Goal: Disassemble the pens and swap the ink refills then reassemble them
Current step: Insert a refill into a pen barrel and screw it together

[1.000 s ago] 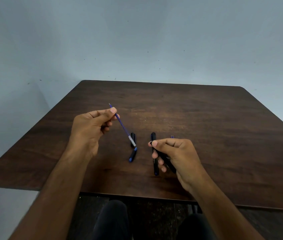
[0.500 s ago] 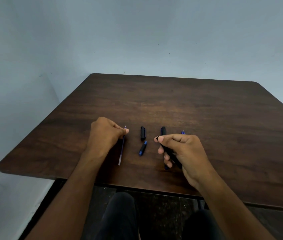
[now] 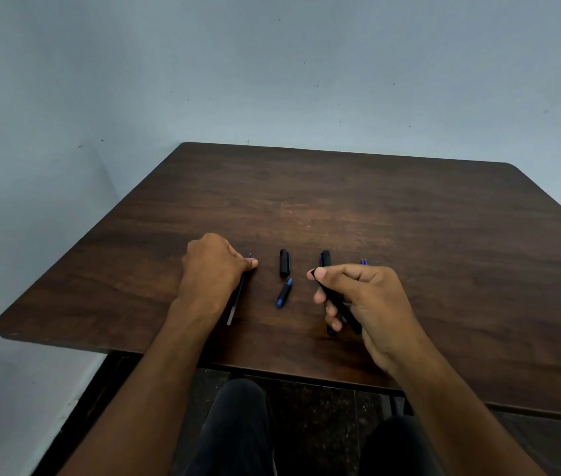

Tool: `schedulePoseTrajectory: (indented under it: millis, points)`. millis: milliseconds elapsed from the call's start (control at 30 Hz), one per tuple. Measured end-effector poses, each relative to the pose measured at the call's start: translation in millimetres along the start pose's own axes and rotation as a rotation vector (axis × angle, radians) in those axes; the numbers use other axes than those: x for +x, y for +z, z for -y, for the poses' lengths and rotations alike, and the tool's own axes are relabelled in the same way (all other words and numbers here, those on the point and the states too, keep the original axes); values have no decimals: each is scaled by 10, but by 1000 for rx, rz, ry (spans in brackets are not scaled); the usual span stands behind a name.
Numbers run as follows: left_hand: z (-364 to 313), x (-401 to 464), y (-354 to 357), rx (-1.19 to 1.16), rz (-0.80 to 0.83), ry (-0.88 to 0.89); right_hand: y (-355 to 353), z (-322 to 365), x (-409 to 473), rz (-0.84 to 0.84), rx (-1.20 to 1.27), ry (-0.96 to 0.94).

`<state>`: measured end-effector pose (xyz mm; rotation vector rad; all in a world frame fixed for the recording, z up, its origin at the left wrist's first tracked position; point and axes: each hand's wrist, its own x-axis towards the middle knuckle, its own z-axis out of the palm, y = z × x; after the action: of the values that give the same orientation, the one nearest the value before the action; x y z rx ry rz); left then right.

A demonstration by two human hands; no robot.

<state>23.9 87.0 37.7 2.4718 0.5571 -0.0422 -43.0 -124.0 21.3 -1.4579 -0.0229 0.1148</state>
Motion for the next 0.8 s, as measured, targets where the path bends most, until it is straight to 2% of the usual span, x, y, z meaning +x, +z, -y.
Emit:
schedulePoseTrajectory:
  millis: [367, 567, 667, 800]
  points:
    - [60, -30, -56, -145, -13, 5, -59, 65, -36, -23, 17, -15]
    - [38, -179, -9, -265, -92, 210, -98, 116, -22, -51, 65, -39]
    - [-65, -328, 23, -354, -87, 380, -97, 129, -15, -61, 103, -44]
    - [-185, -569, 74, -499, -55, 538, -150, 144, -6, -130, 21, -98]
